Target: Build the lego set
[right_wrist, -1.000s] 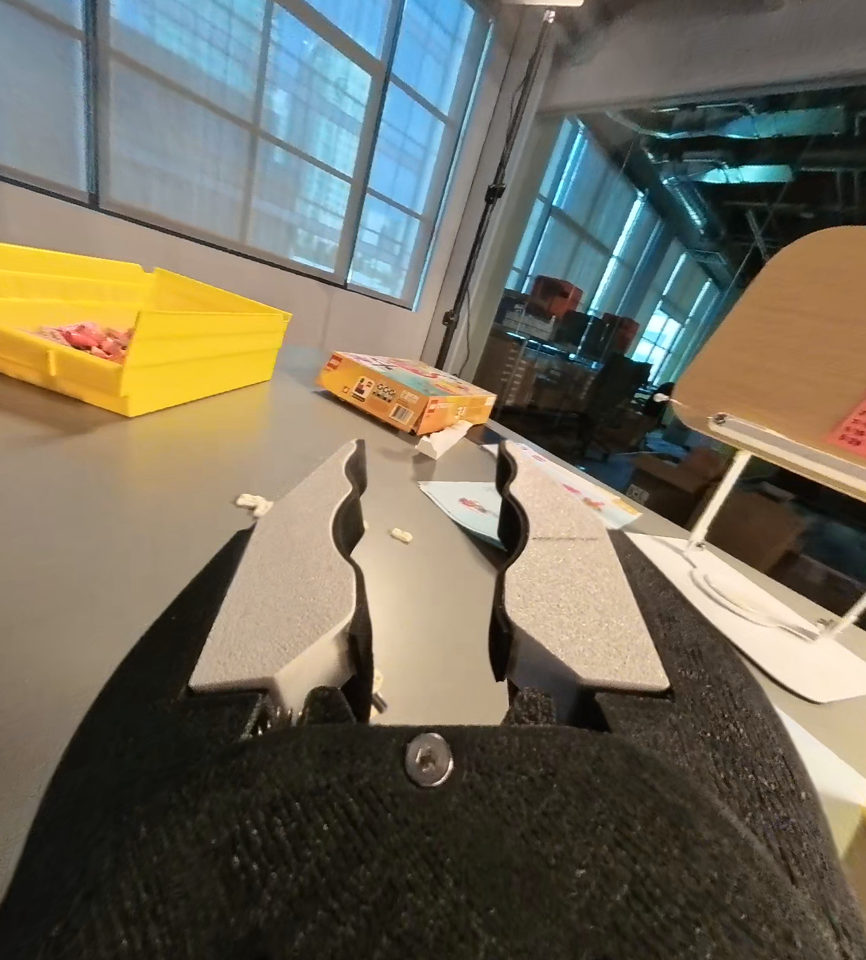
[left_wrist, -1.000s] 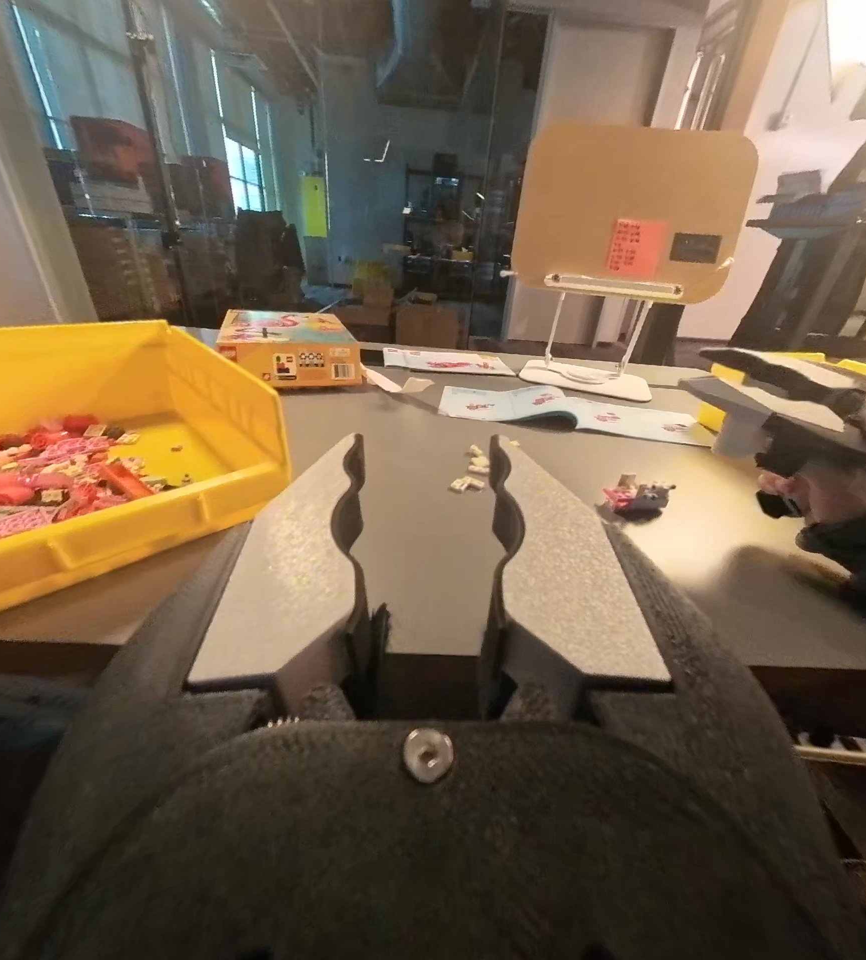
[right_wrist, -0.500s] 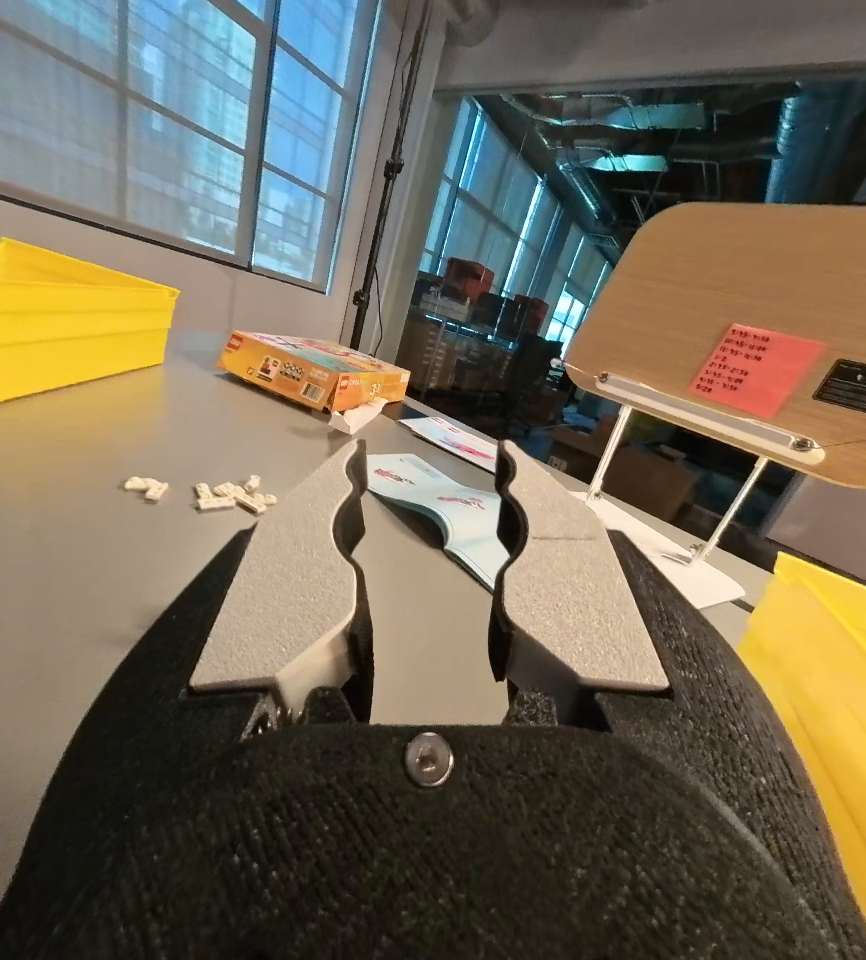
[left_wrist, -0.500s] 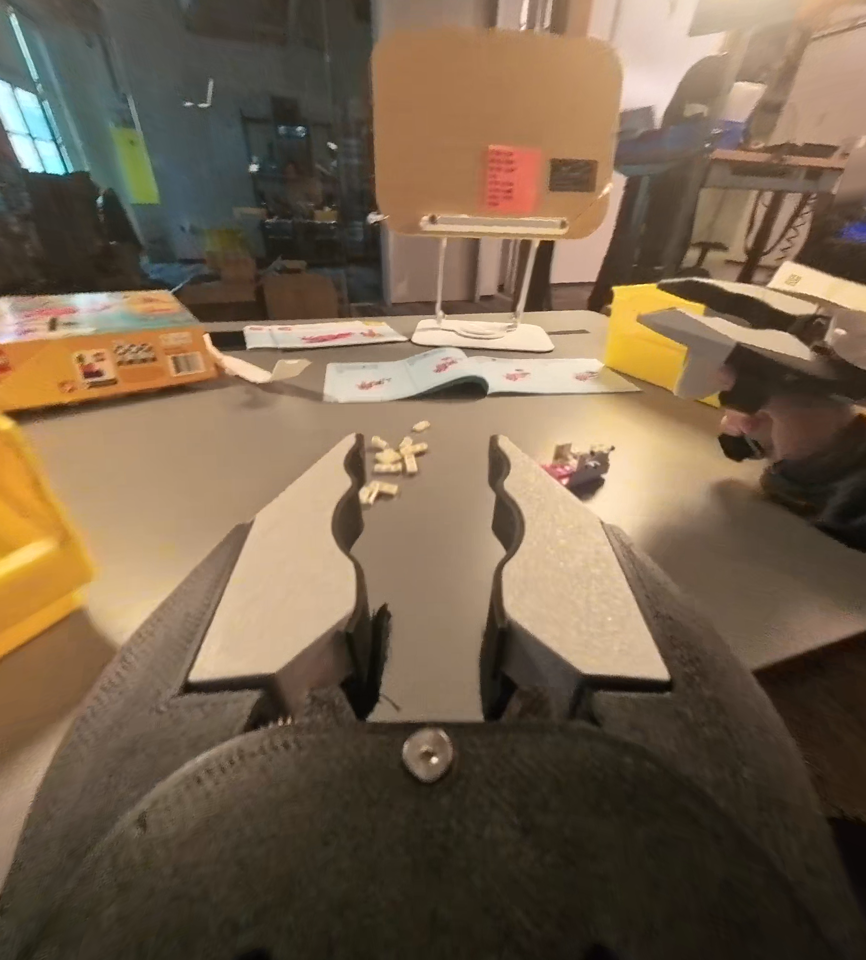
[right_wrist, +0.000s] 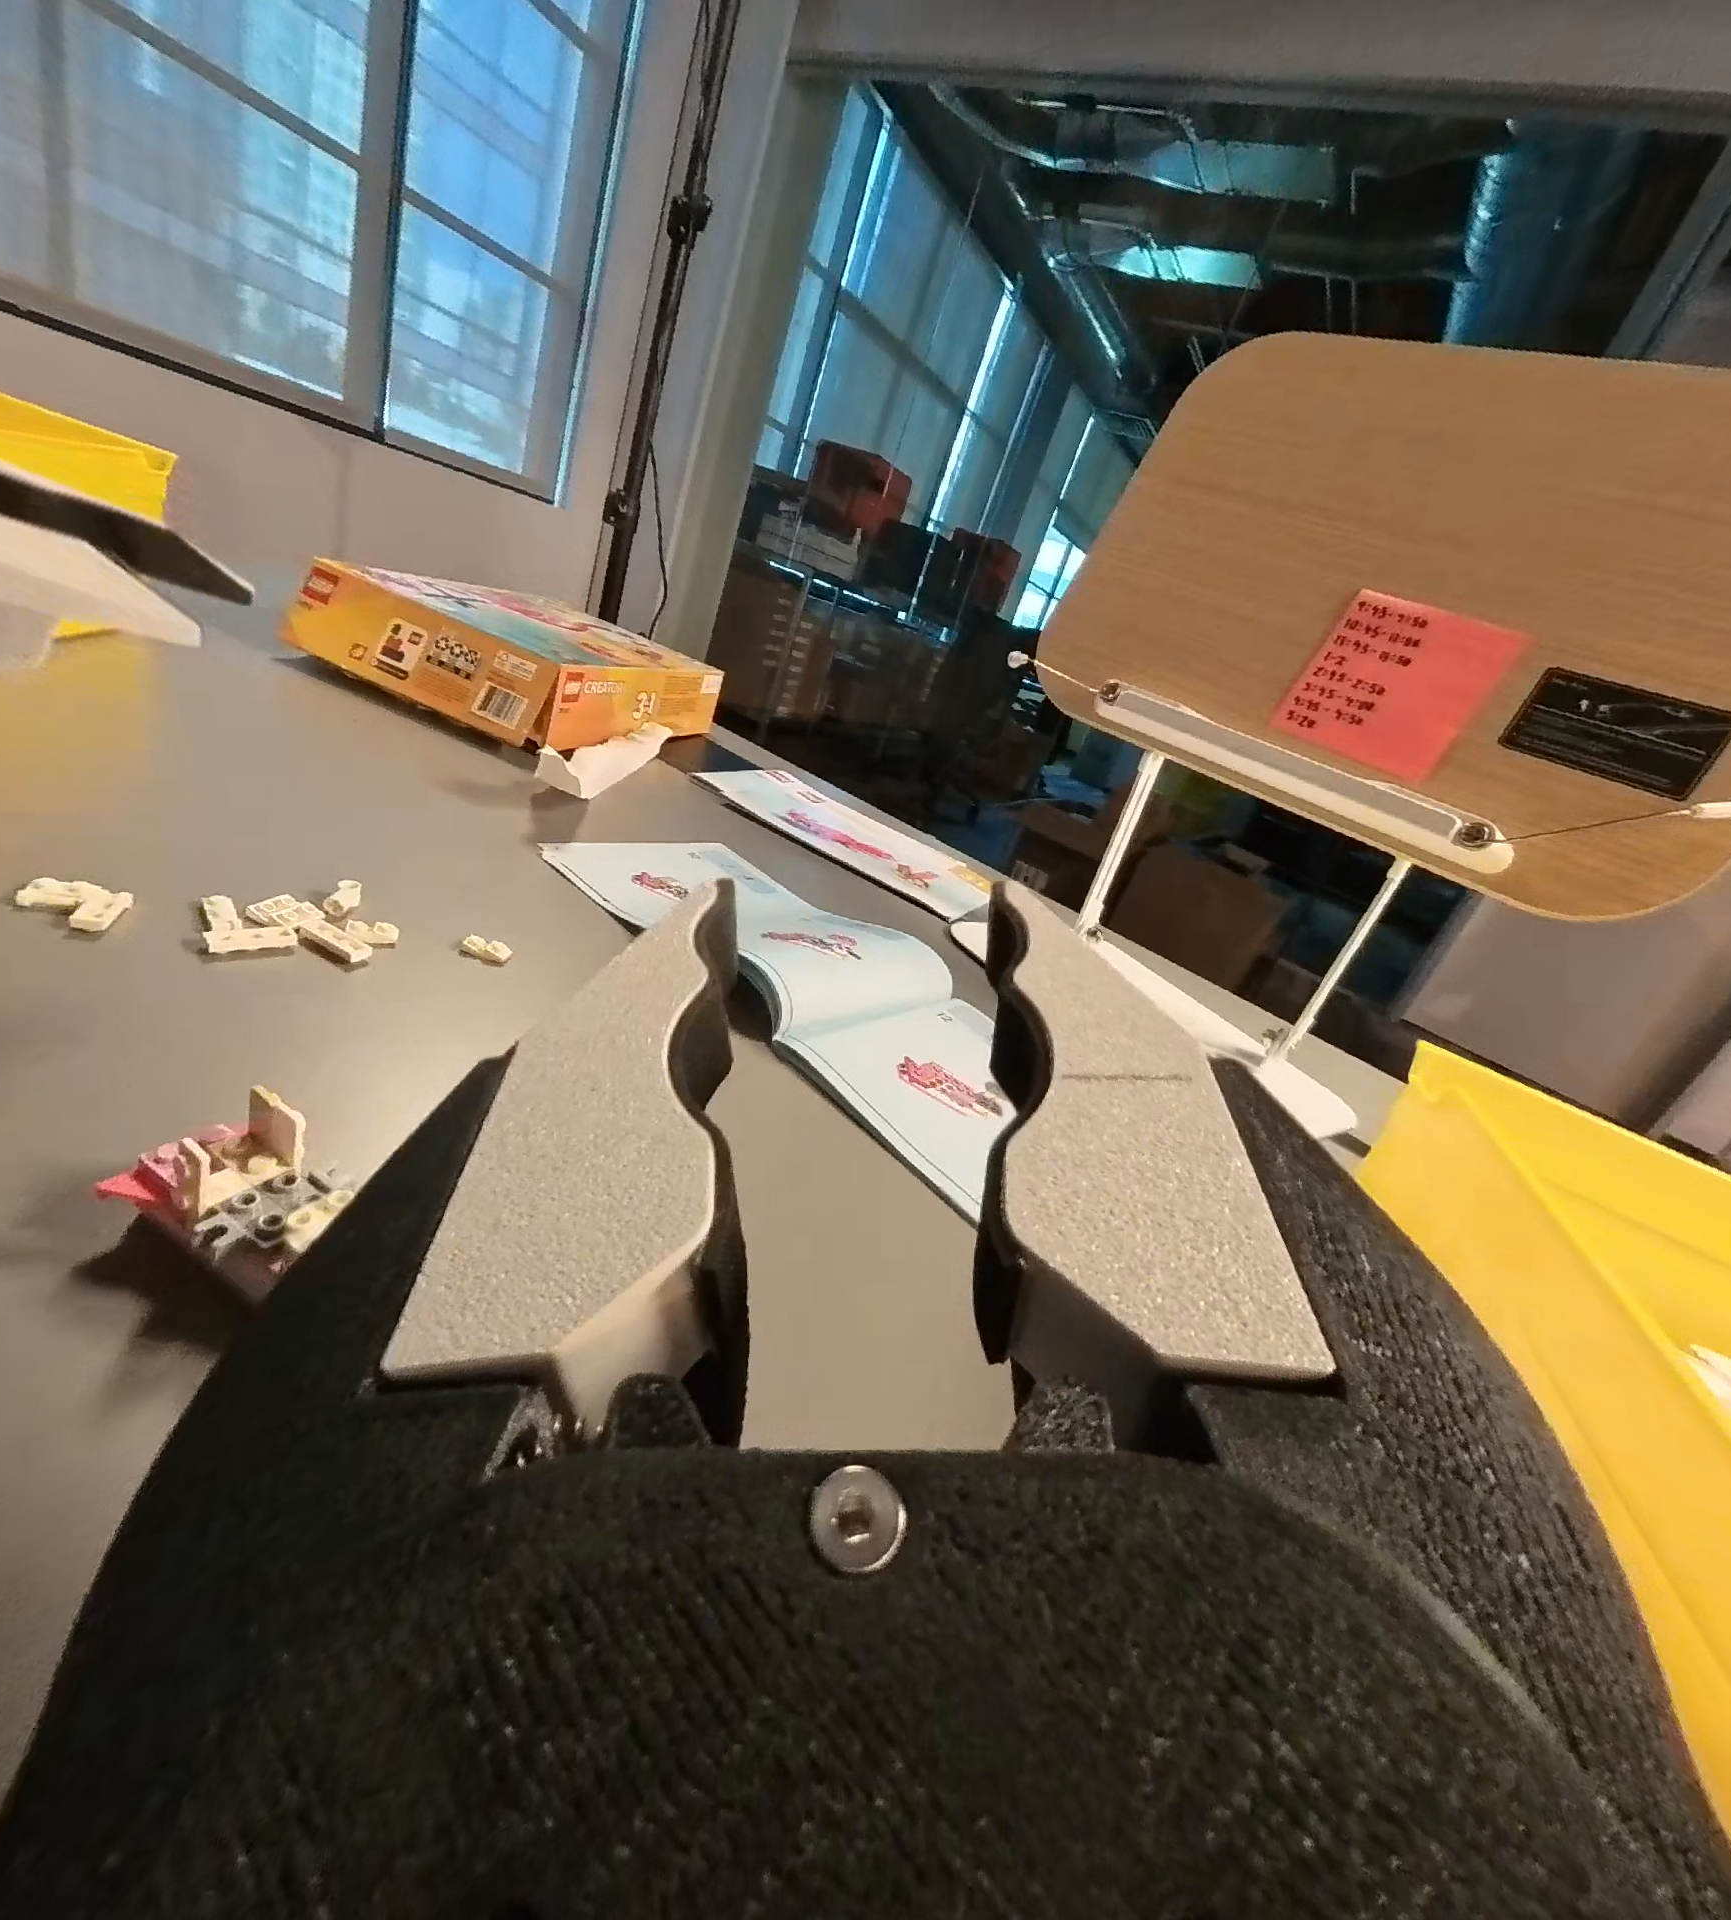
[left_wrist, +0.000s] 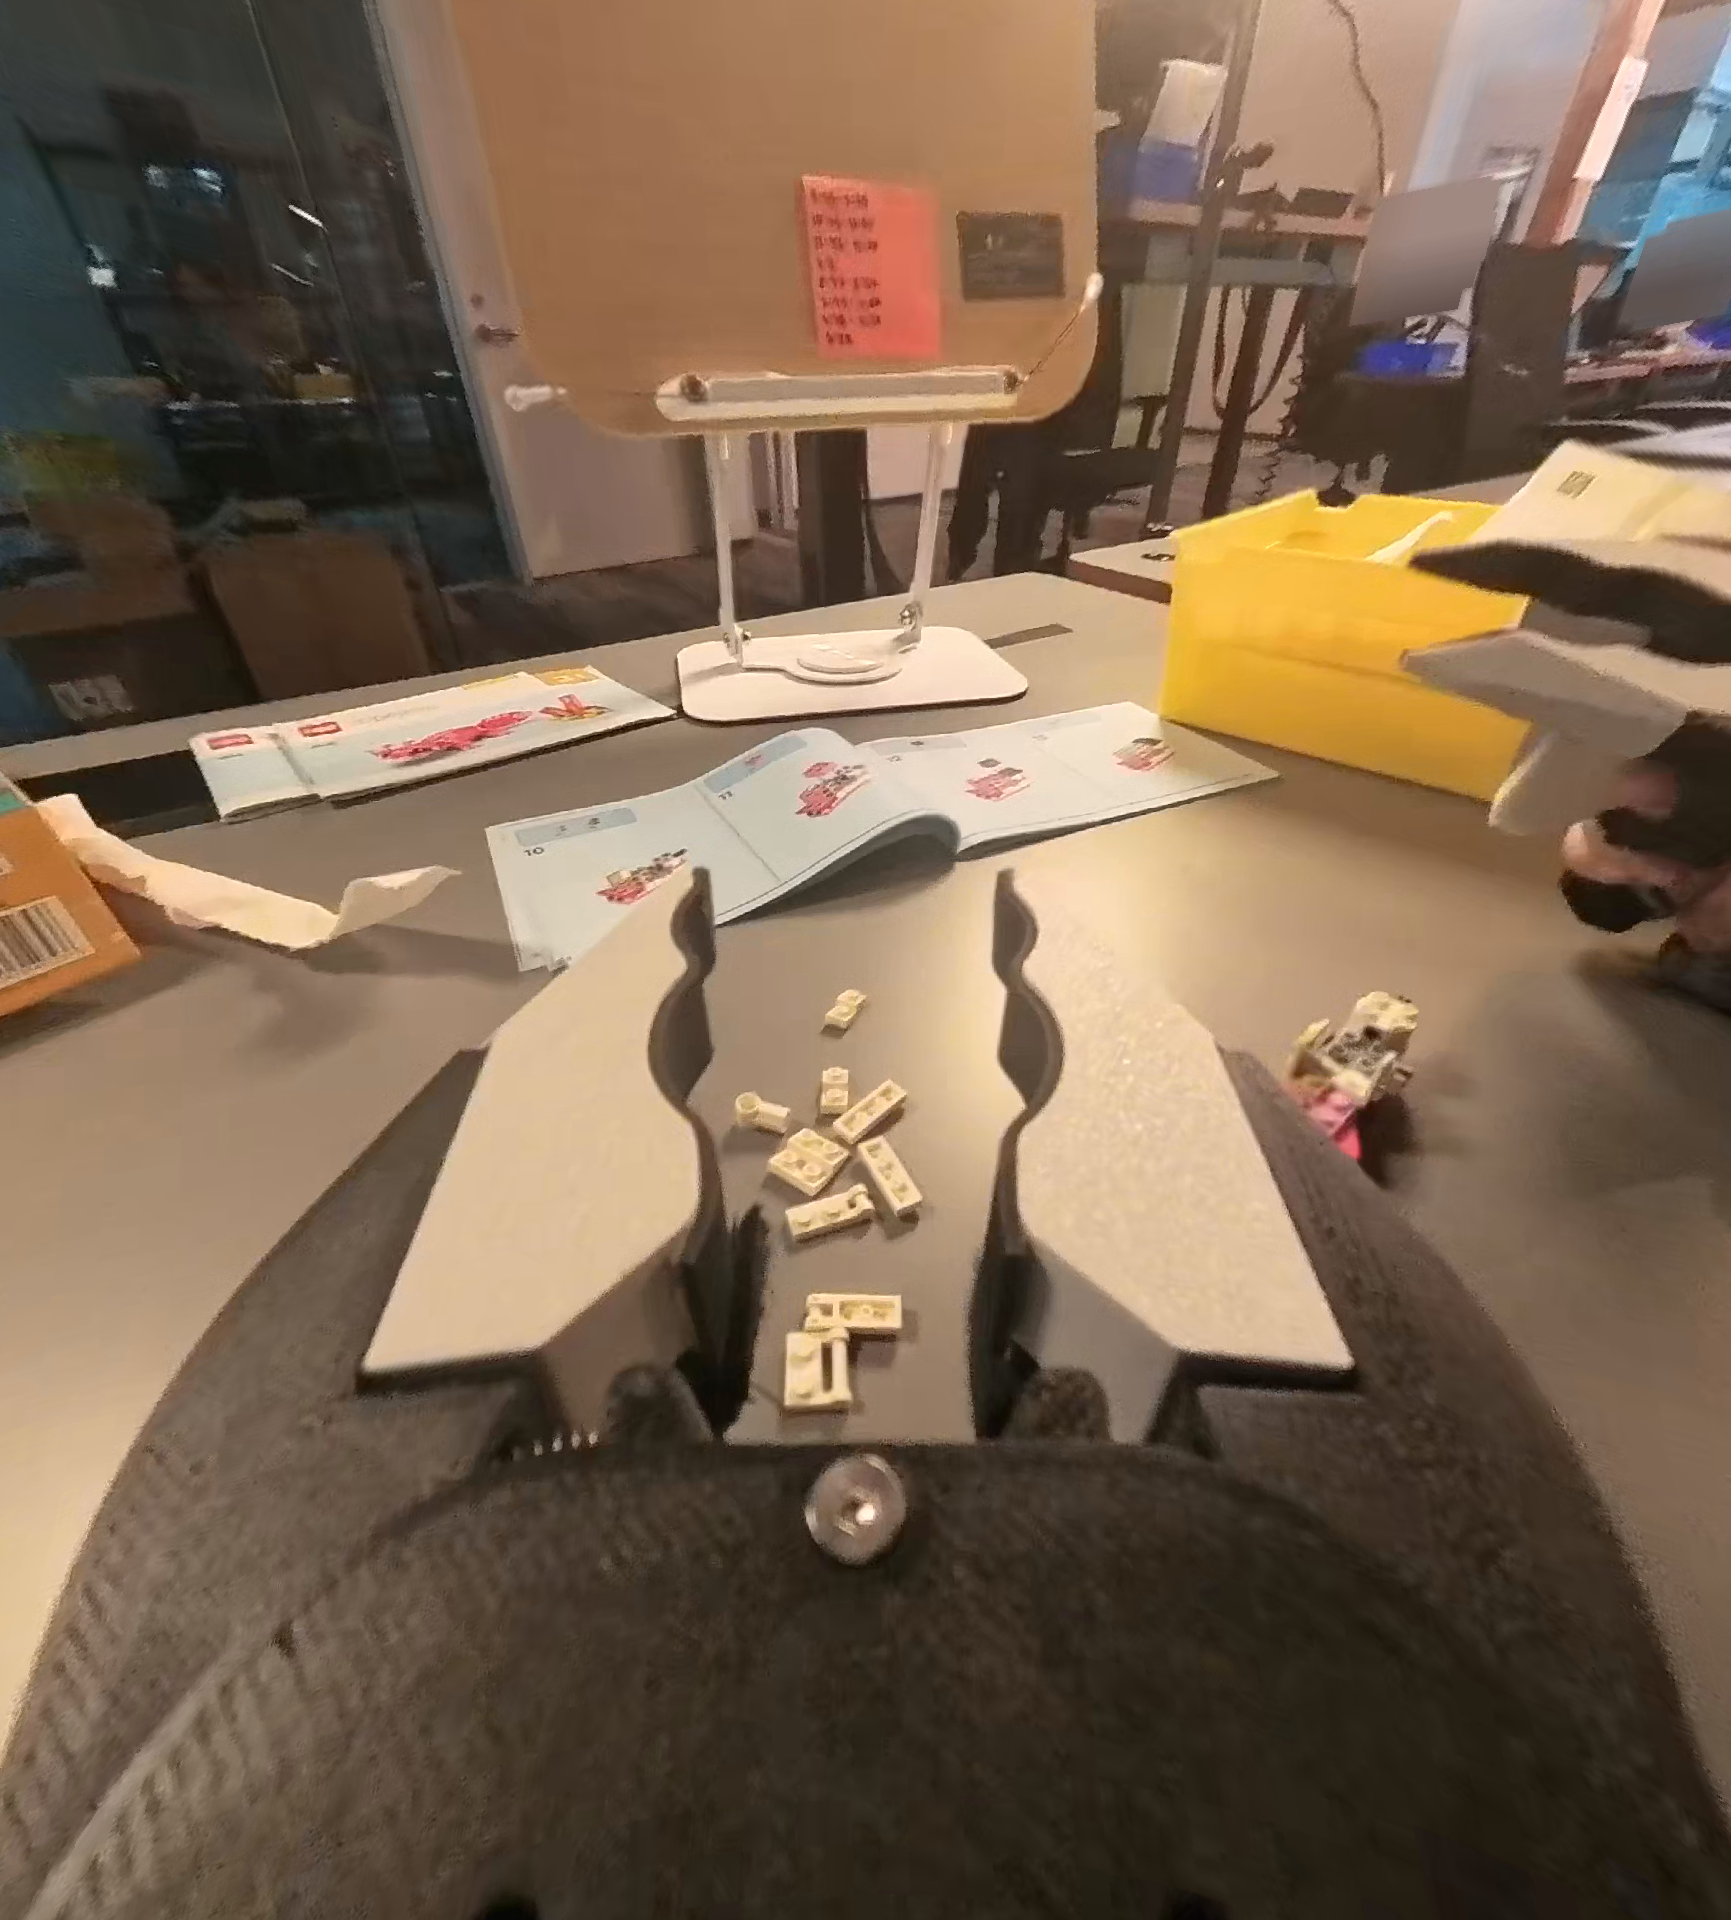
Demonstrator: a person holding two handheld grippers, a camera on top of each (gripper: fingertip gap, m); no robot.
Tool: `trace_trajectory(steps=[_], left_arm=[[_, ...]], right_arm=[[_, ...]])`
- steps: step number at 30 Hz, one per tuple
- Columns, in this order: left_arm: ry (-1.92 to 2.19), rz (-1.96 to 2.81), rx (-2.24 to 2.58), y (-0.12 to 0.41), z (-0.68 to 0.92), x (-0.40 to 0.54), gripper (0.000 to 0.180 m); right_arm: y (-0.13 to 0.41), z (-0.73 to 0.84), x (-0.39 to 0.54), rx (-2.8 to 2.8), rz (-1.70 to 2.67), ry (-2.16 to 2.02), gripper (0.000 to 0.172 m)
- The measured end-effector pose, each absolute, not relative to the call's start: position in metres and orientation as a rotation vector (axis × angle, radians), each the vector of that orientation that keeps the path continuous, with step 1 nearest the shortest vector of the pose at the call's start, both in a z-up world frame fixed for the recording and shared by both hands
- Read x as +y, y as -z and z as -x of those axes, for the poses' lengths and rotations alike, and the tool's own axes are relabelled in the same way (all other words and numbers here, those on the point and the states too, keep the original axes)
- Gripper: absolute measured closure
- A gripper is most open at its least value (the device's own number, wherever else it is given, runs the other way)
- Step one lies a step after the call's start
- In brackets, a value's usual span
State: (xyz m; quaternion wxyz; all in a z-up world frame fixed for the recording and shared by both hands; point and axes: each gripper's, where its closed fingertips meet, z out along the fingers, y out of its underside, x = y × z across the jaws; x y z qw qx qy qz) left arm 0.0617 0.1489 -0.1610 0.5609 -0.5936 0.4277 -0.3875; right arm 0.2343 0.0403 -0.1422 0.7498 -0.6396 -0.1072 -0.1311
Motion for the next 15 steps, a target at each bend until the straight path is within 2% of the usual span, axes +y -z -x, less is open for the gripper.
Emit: trace_trajectory(steps=[8,15], left_arm=[[1.031,1.434,1.182,0.172,-0.059,0.083,0.114],[0.972,1.445,0.977,0.118,0.037,0.081,0.118]], right_arm=[[0.138,-0.225,0.041,-0.264,1.376,0.292,0.126],[0.145,-0.221,0.044,-0.28,1.393,0.314,0.127]])
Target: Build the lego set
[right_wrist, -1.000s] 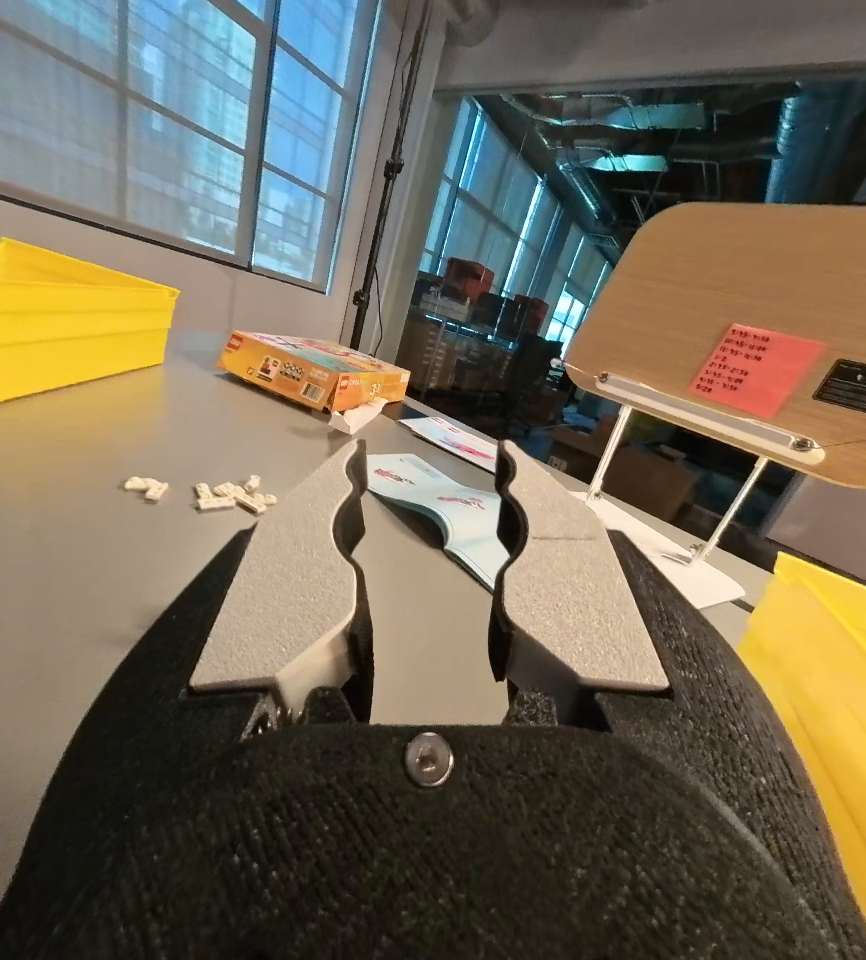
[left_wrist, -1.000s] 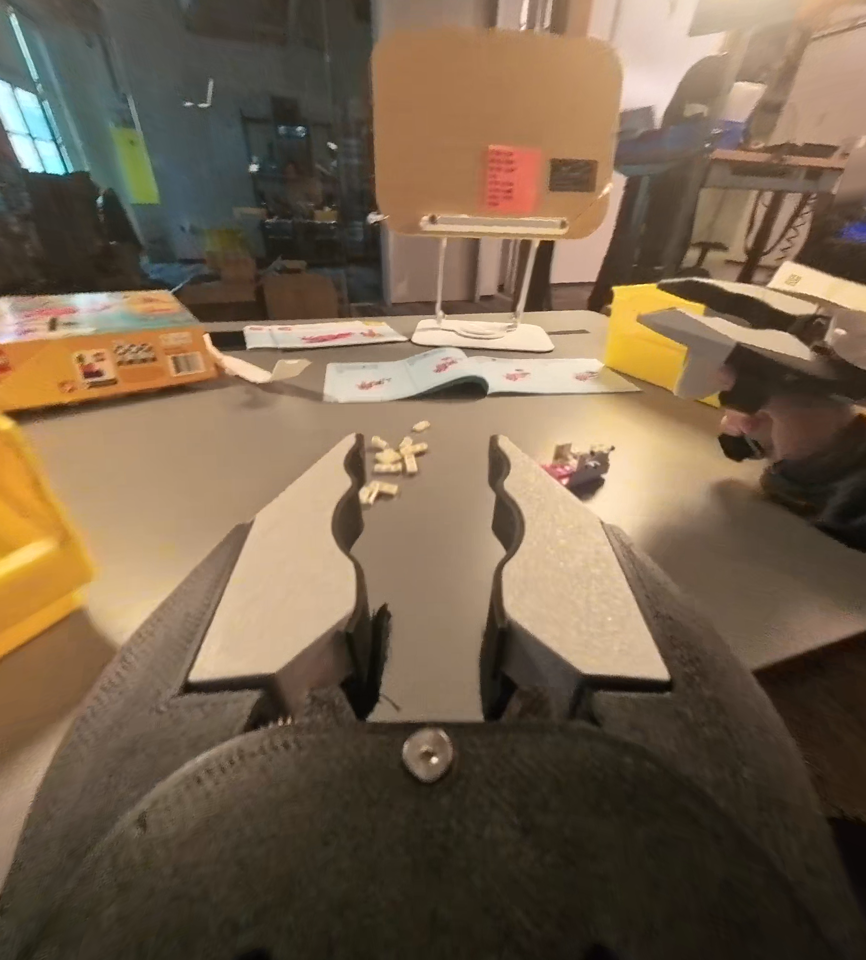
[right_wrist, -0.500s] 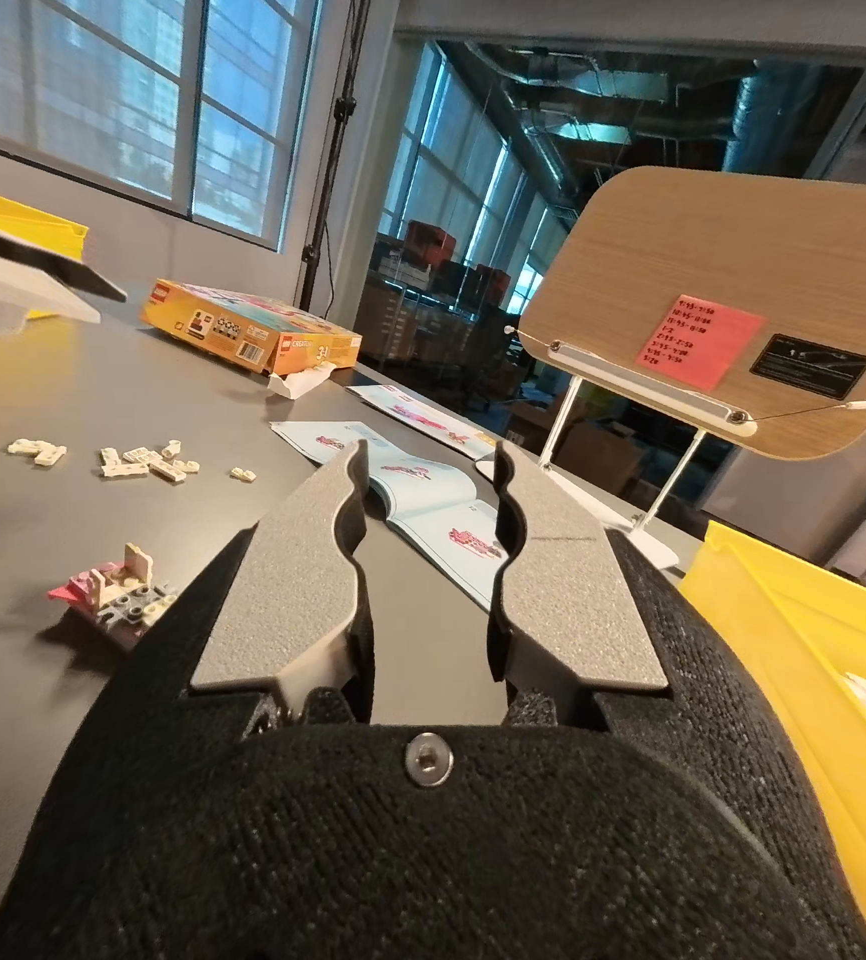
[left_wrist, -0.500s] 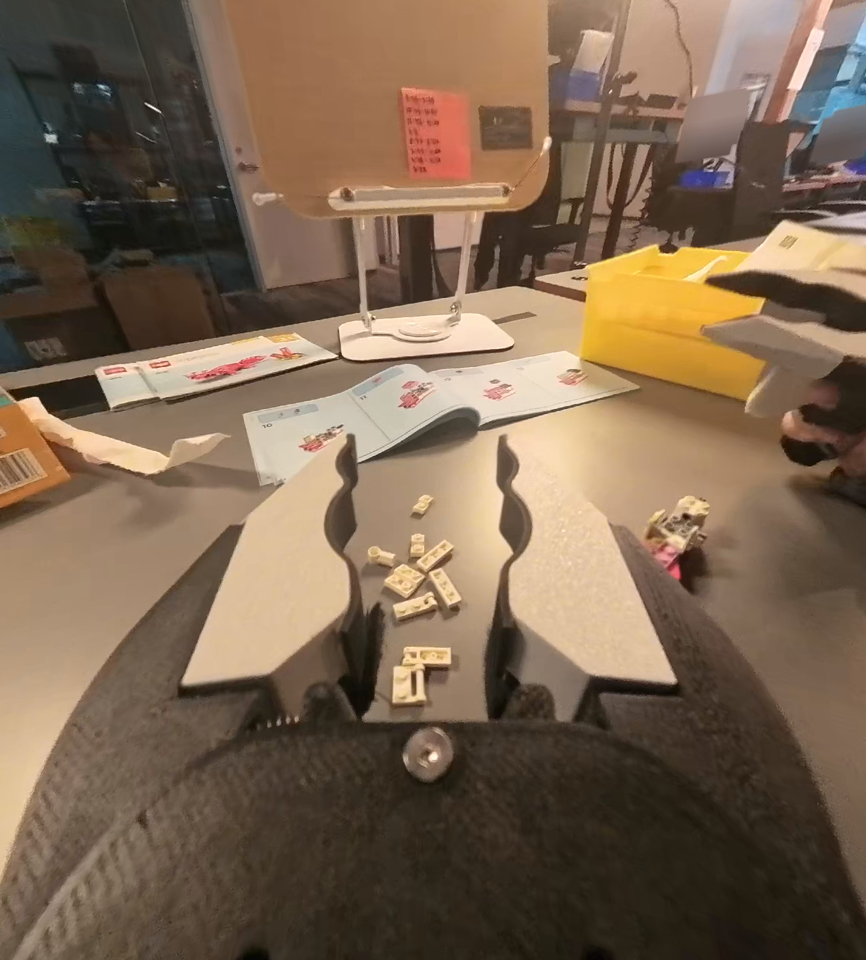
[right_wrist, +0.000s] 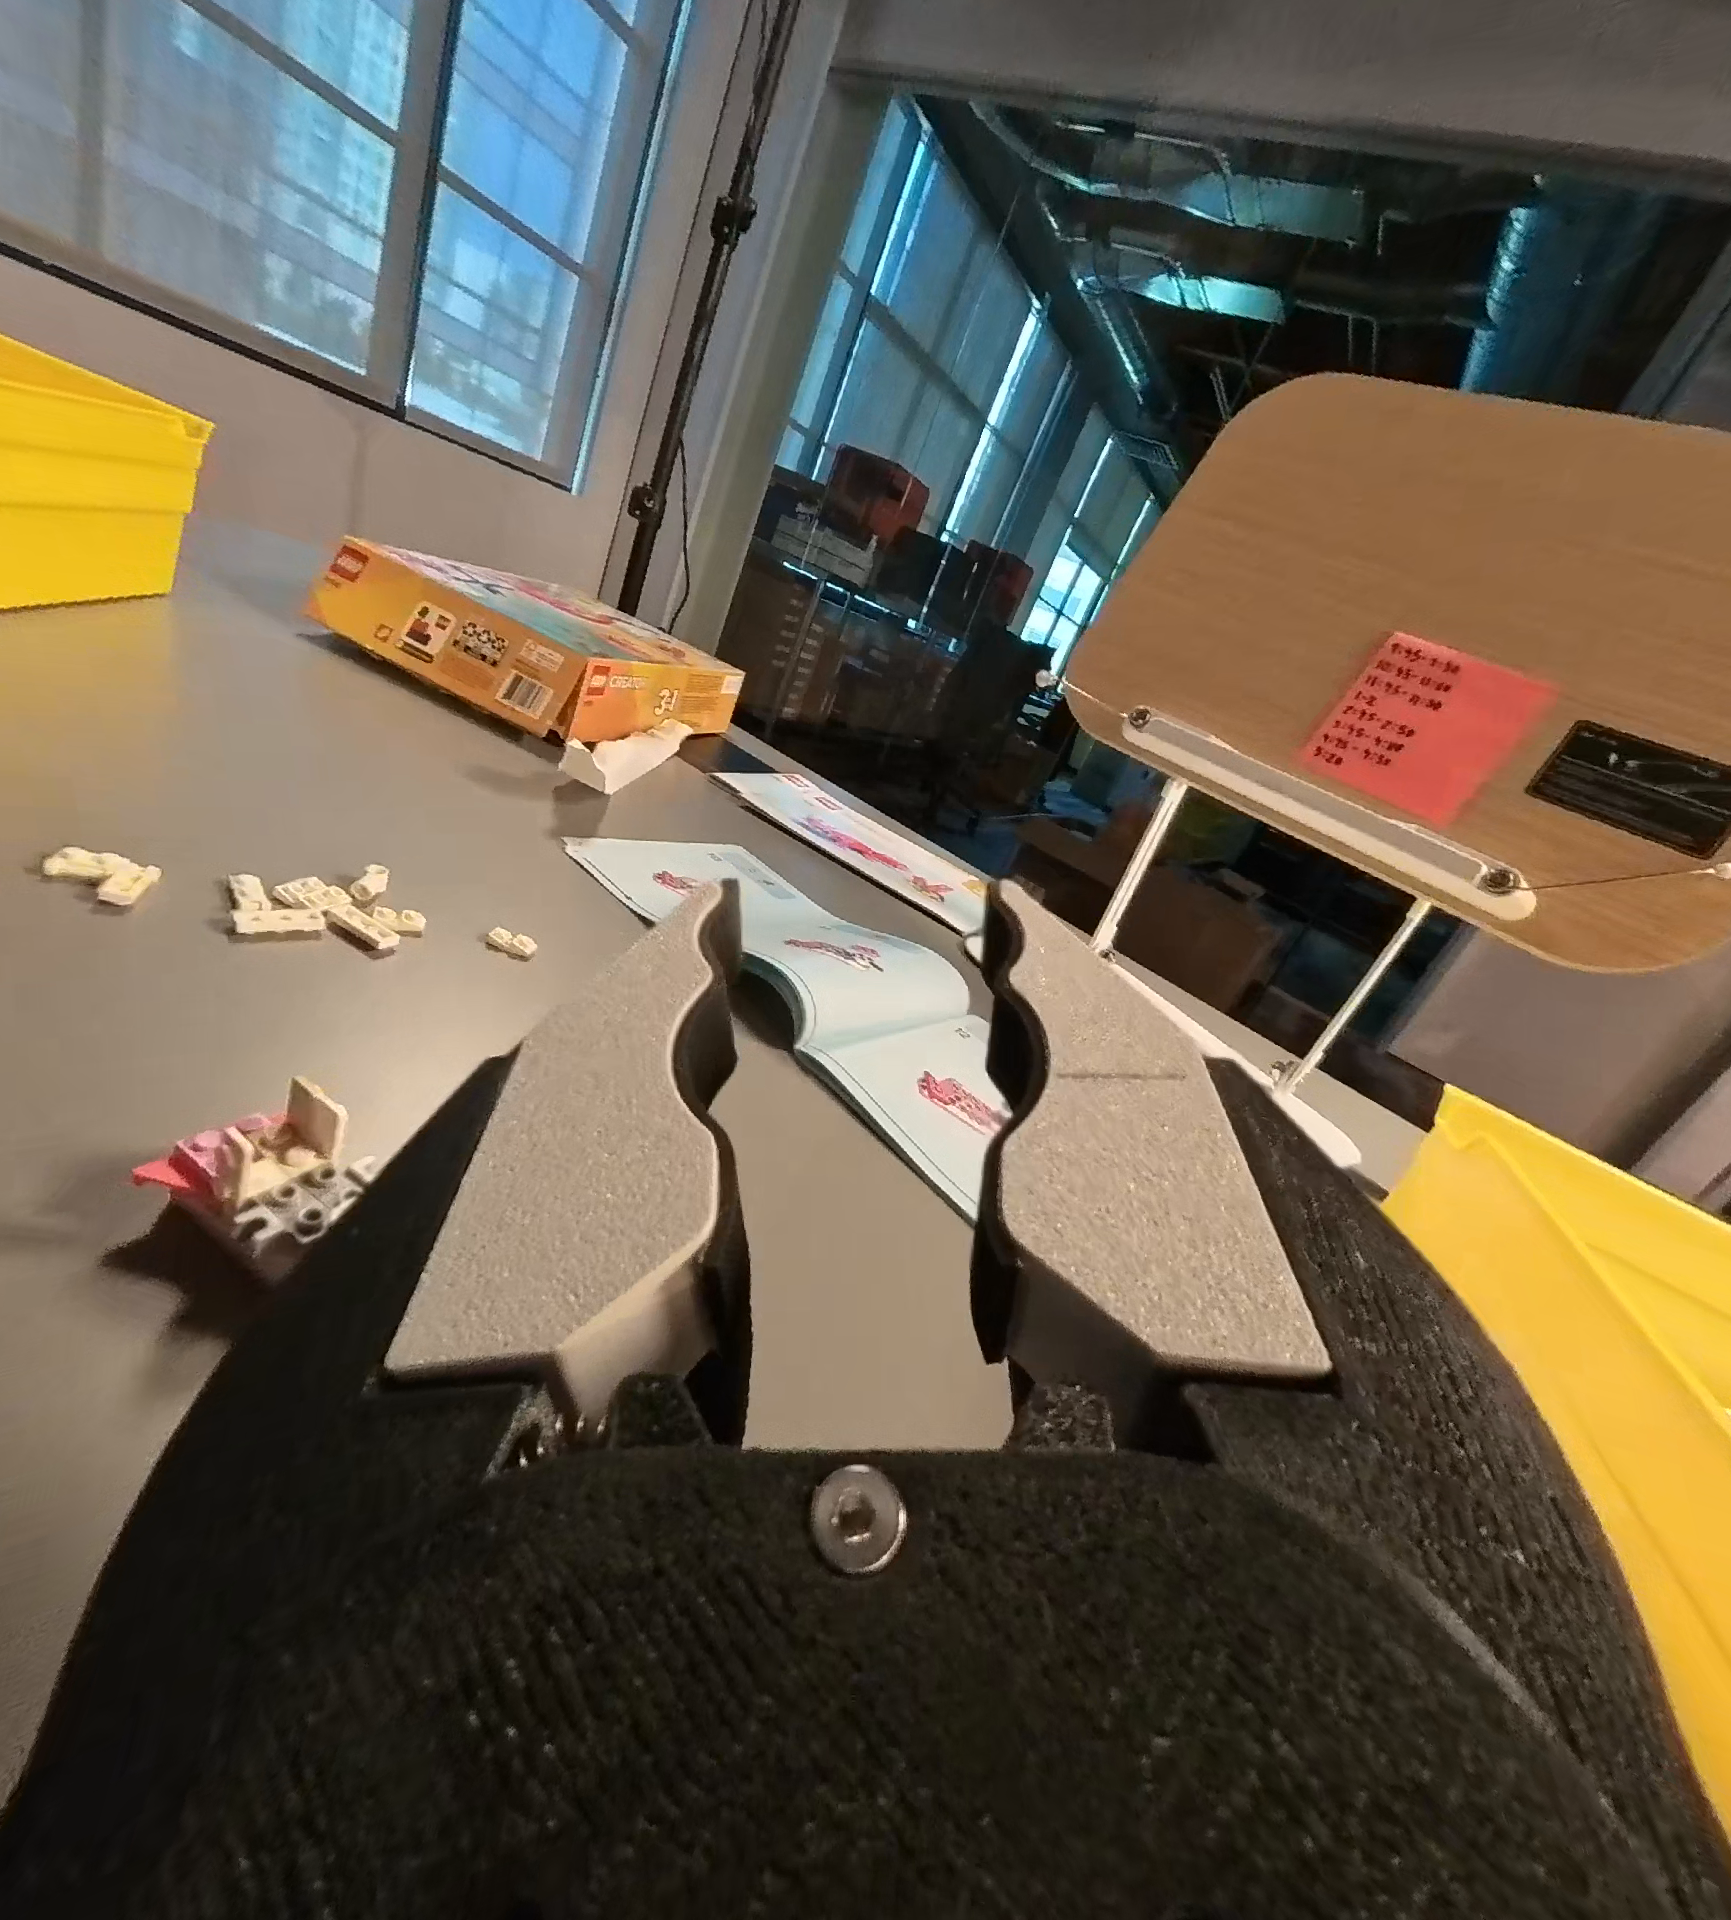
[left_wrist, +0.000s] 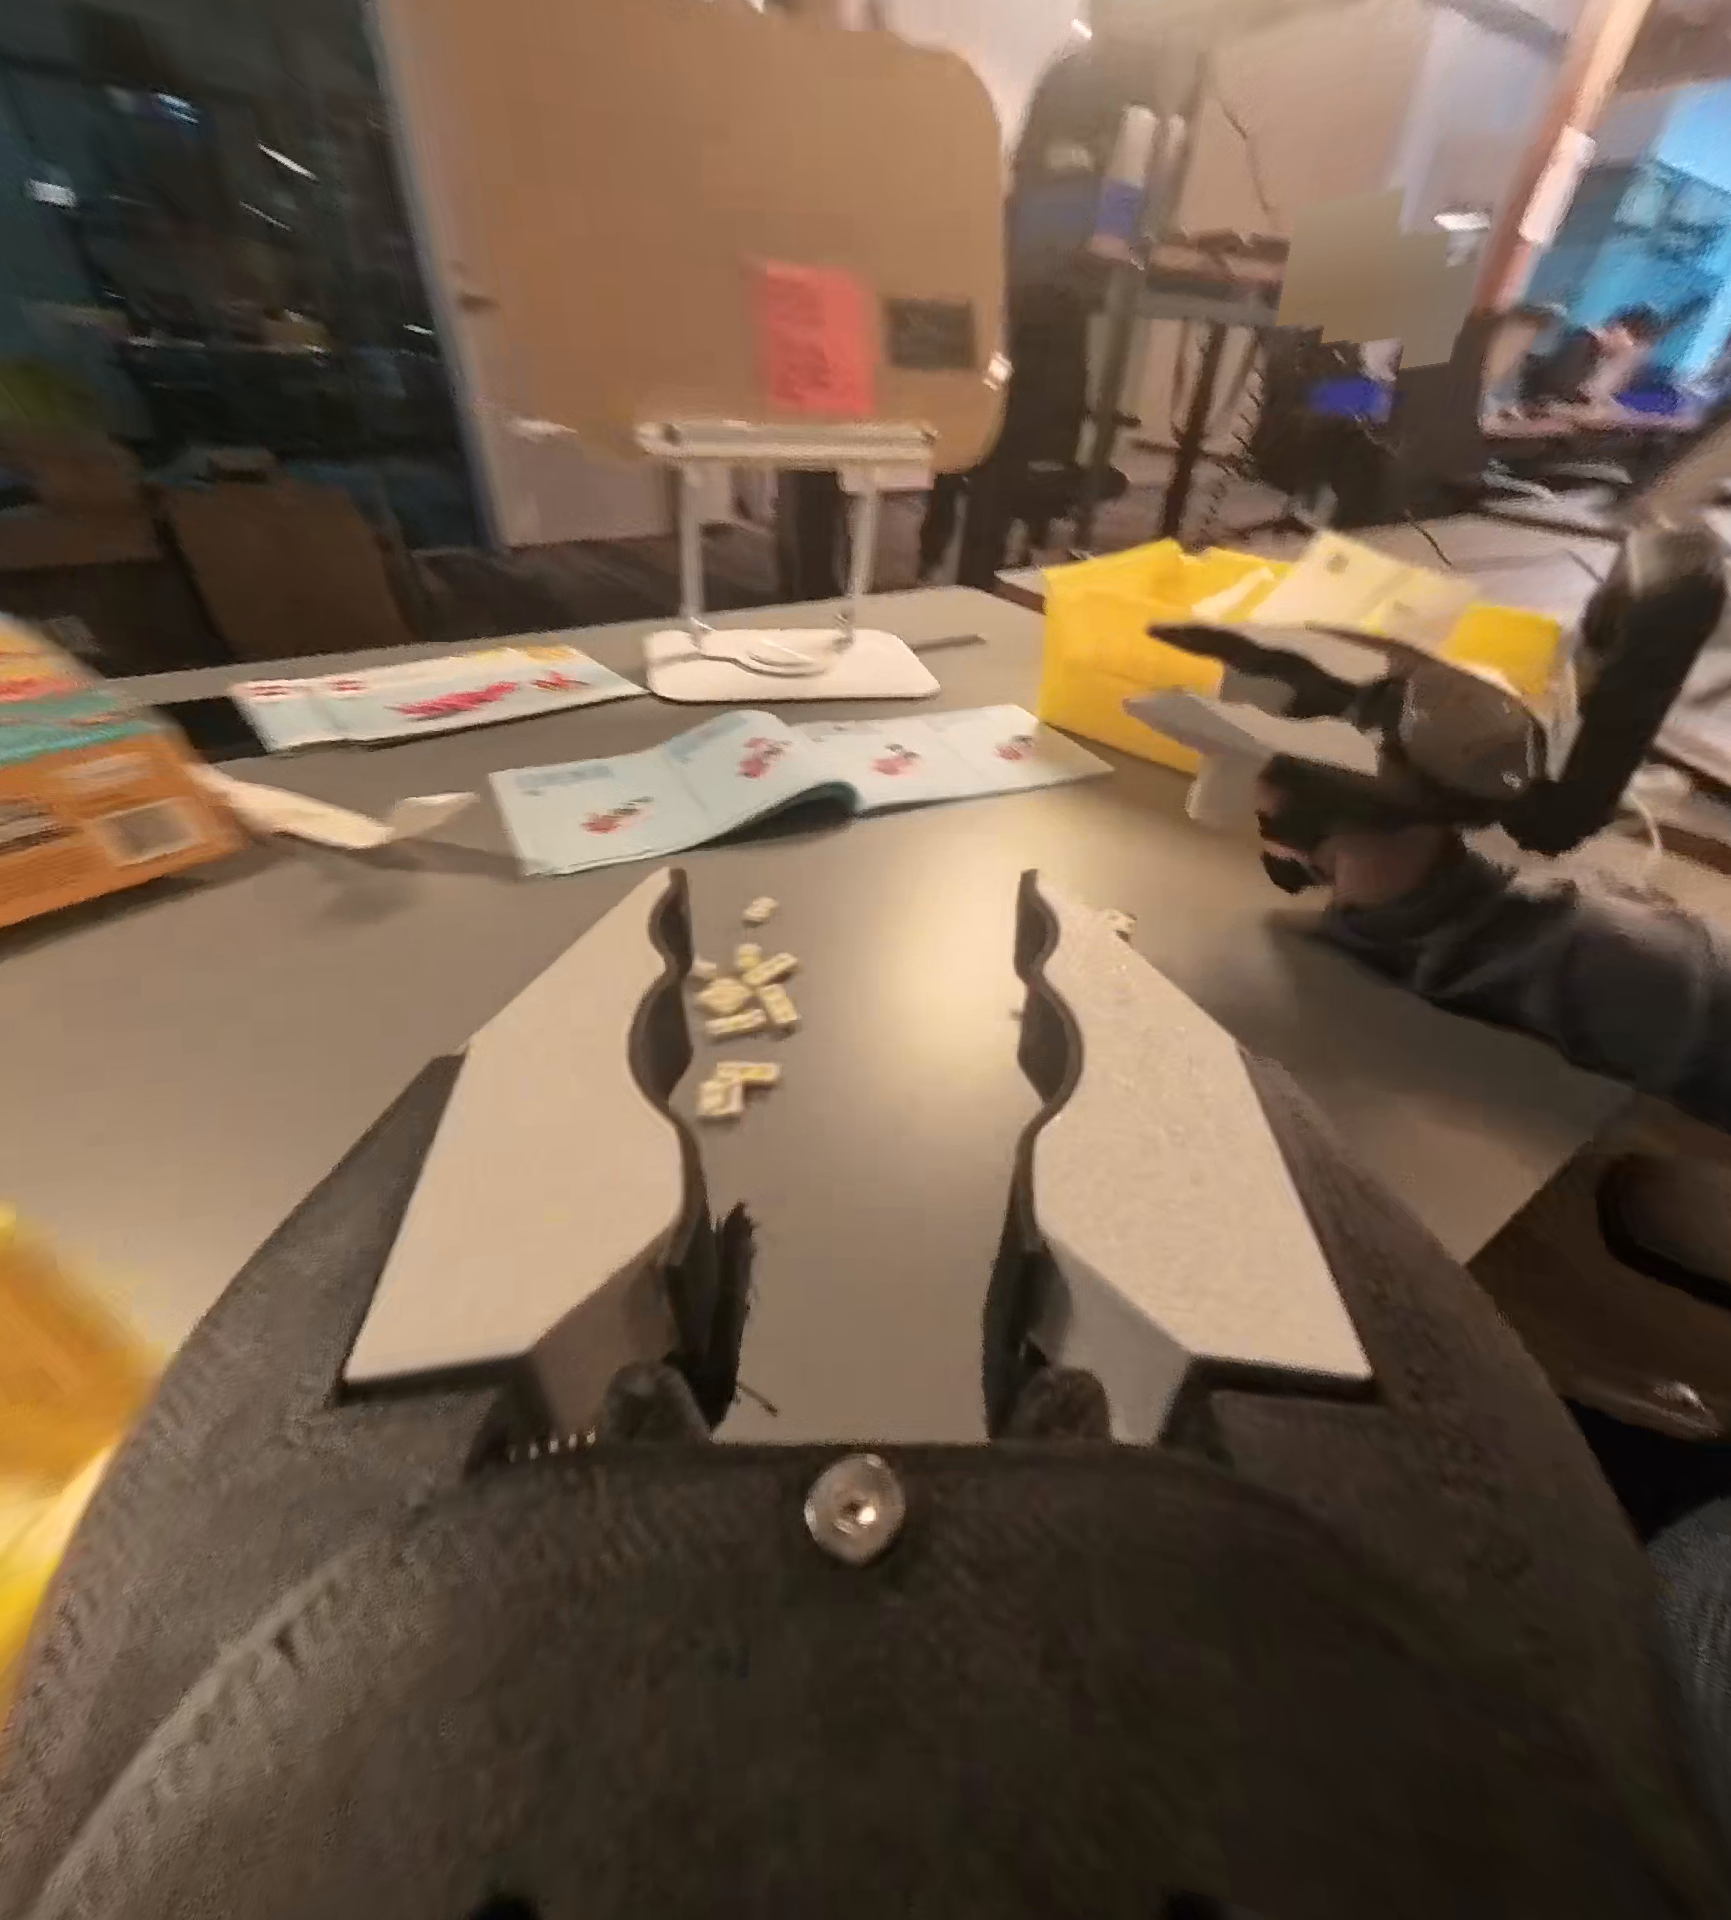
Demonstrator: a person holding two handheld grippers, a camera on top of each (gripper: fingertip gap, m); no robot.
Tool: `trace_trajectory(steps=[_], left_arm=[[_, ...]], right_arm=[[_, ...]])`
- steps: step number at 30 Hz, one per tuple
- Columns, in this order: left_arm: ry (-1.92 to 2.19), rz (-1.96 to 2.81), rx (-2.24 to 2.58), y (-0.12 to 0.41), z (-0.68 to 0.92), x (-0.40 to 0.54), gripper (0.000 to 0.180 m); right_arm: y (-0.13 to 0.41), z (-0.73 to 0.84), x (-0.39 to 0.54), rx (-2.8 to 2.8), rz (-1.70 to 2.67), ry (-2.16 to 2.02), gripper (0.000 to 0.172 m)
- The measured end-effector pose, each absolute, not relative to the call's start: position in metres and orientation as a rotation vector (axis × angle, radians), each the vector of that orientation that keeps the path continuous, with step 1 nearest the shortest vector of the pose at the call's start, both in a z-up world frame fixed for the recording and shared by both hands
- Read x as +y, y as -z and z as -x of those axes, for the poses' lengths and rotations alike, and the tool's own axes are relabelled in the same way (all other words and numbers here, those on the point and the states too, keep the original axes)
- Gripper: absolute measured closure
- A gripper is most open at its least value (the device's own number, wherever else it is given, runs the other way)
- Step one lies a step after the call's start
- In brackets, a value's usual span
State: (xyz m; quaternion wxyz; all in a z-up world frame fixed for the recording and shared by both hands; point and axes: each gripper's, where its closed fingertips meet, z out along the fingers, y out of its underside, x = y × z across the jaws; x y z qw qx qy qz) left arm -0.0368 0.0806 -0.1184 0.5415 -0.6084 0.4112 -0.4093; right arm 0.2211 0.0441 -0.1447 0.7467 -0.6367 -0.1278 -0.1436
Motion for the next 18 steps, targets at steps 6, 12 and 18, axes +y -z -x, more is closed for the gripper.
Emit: trace_trajectory(steps=[6,12,18], left_arm=[[0.559,1.62,0.646,0.103,0.183,0.139,0.124],[0.363,1.729,0.648,0.089,0.246,0.202,0.132],[0.392,1.998,0.871,0.103,0.226,0.28,0.138]], right_arm=[[0.148,-0.234,0.046,-0.213,1.413,0.337,0.128],[0.152,-0.239,0.048,-0.204,1.434,0.37,0.128],[0.152,-0.245,0.046,-0.177,1.439,0.371,0.128]])
